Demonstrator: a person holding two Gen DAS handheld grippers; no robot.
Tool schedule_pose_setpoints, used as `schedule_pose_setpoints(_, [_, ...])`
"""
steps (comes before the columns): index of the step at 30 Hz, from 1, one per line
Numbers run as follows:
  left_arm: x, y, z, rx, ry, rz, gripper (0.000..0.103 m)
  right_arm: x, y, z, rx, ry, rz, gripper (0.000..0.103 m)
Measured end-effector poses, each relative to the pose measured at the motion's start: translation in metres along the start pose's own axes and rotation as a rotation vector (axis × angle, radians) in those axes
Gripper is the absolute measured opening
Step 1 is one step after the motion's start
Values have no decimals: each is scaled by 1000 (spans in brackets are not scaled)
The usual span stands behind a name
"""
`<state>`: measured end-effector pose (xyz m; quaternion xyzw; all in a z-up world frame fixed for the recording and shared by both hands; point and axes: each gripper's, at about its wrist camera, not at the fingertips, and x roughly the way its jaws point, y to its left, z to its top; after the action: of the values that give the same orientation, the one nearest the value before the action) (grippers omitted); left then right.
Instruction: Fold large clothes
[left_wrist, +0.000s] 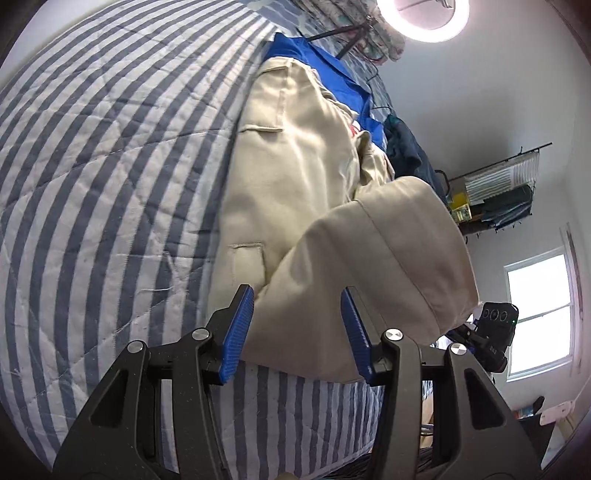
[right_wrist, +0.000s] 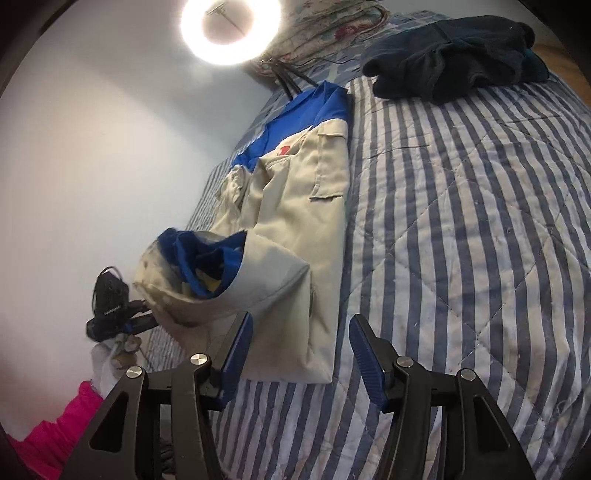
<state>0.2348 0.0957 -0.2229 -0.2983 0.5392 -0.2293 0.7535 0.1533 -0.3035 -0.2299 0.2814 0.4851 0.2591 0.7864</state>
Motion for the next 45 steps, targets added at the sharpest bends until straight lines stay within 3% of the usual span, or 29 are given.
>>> schedule_pose_setpoints(5, [8,-10,7,15,3,-24,49,41,61,-3,-153,113,153,53])
schedule_pose_setpoints(8, [13,-10,10,25,11,-18,49,70,100,-1,-283,153,147,53])
schedule_pose_setpoints(10, [15,-7,13,26,0,-4,49,85,106,13,-283,134,123,53])
schedule_pose_setpoints(15, [21,2,20,1,12,-24,49,106,90,53,-237,58,-68,50])
schedule_pose_setpoints(19, [23,-3,17,45,28,-39,49,78,80,49,-233,35,-14,50])
schedule_pose_setpoints(24, [32,0,14,33,41,-47,49,44,41,27,-207,74,-96,52])
schedule_pose_setpoints(27, [37,-2,9,56,52,-27,49,47,21,16,-172,102,-129,52])
schedule_pose_setpoints(30, [40,-5,5,56,52,-14,49,52,13,14,-151,123,-86,52])
schedule_pose_setpoints(34, [45,-7,3,46,50,28,30,67,17,13,-174,160,-93,52])
schedule_pose_setpoints(39, [43,-11,-2,80,50,28,28,72,11,13,-121,177,-68,50])
schedule_pose_setpoints(41, [43,-8,-1,75,58,40,29,71,10,11,-104,178,-15,35])
schedule_pose_setpoints(45, [40,-1,4,58,56,37,29,73,15,8,-126,178,-26,35])
